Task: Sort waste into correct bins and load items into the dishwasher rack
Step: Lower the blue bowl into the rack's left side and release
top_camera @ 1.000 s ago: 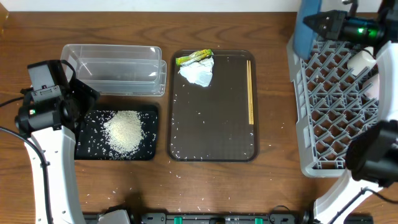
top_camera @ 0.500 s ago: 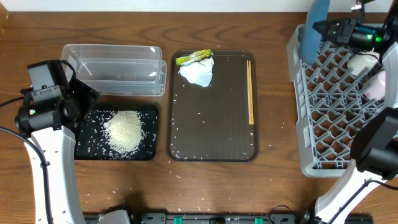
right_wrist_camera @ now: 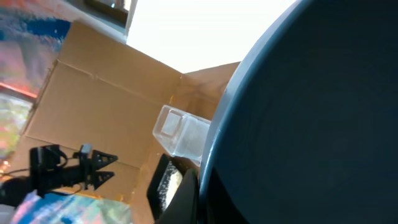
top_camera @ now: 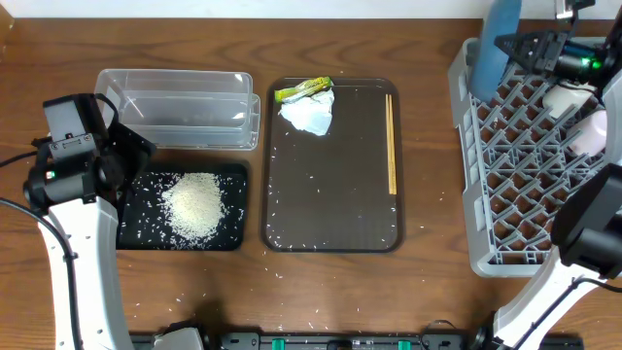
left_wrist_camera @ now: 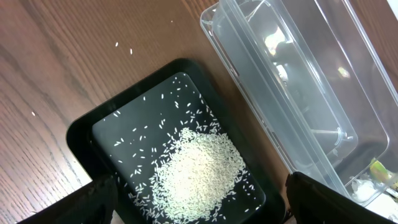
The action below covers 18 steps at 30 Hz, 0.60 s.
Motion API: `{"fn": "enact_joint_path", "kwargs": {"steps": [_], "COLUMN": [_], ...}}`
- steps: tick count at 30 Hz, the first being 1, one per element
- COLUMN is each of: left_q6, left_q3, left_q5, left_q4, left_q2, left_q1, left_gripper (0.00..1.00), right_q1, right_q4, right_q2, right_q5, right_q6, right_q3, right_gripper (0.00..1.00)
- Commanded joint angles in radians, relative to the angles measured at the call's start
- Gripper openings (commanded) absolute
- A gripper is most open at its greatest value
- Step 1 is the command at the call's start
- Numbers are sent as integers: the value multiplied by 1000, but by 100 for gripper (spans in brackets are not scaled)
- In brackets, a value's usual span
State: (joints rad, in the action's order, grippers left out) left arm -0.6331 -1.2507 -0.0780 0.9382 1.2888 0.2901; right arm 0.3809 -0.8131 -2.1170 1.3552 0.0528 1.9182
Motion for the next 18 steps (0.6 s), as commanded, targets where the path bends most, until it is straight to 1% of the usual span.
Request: {"fn": "enact_joint_path", "kwargs": {"steps": [1,4,6,12,14,16,18], "left_q6": [-16,-16,-16,-16,-16,-16,-16], "left_q3": [-10,-10,-10,-10,-10,-10,-10], "left_q5": [-2,-2,-2,-2,-2,-2,-2], "left_q4": [3,3,3,3,3,3,3], "left_q2": [0,0,0,0,0,0,0], "left_q1": [4,4,4,4,4,4,4], "left_gripper": [90,89,89,90,89,89,89], "right_q1": [29,52,64,71,72,75,82], "right_q4": [-50,-116,-157,-262,-286,-301,-310], "right_q2": [-14,-14,-13,13,33,59,90], "right_q5": [63,27,-34,-168,-225,-285,-346], "right_q6": [32,20,20,-21,-21,-20,-9], "right_q3": [-4,-4,-3,-3,-3,-3,-3], "right_gripper": [1,1,5,30,40,52,61]}}
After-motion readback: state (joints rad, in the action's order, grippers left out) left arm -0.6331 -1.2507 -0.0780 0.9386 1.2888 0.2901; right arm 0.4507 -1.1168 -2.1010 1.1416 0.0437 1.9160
